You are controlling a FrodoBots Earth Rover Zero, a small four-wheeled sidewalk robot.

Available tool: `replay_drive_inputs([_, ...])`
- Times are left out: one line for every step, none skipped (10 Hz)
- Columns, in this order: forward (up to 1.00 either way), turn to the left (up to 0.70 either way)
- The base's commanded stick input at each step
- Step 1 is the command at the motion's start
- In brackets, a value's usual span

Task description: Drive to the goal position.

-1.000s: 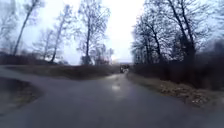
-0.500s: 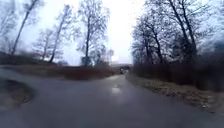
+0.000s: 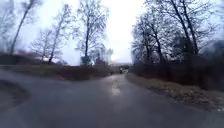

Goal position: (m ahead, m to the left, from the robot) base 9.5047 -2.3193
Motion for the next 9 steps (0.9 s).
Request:
replay_drive_inputs([0.70,0.00])
replay_drive_inputs([0.70,0.00])
replay_drive_inputs([0.70,0.00])
replay_drive_inputs([0.70,0.00])
replay_drive_inputs([0.70,0.00])
replay_drive_inputs([0.70,0.00])
replay_drive_inputs([0.70,0.00])
replay_drive_inputs([0.70,0.04])
replay_drive_inputs([0.70,0.10])
